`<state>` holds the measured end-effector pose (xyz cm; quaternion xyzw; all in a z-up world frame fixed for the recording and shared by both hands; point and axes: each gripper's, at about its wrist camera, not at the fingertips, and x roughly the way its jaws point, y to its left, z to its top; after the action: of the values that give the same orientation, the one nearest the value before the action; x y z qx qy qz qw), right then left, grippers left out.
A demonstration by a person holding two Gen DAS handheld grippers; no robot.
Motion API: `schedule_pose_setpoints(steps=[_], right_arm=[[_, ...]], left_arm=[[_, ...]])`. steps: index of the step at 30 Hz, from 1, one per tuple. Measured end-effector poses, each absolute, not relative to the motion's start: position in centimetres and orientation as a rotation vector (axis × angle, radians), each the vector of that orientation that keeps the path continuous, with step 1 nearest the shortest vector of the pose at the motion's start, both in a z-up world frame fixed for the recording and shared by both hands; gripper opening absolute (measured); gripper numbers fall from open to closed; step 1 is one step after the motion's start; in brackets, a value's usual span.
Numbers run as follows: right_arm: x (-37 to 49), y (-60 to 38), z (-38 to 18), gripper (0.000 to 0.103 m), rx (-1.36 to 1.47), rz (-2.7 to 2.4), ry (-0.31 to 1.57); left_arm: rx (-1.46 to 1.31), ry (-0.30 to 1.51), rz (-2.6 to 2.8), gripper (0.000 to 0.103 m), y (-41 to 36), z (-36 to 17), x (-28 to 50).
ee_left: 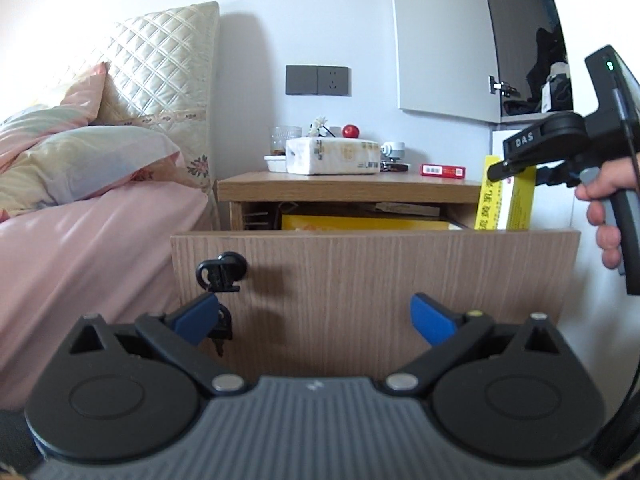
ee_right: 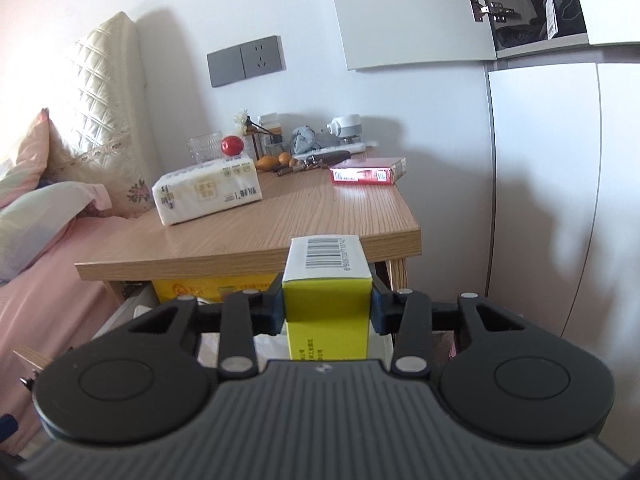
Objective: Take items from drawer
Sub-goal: 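Raise the held box above the cabinet top with the right tool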
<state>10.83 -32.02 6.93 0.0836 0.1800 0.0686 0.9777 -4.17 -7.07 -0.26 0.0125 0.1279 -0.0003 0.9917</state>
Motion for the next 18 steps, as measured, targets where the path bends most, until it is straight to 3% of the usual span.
schedule_pose_setpoints(steps=[18], right_arm=[[12.6,-30.6,19.1,0.043,0.288,0.26,0.144]], left_arm=[[0.026,0.185,0.047,0.103,-4.7,1.7,-4.2]])
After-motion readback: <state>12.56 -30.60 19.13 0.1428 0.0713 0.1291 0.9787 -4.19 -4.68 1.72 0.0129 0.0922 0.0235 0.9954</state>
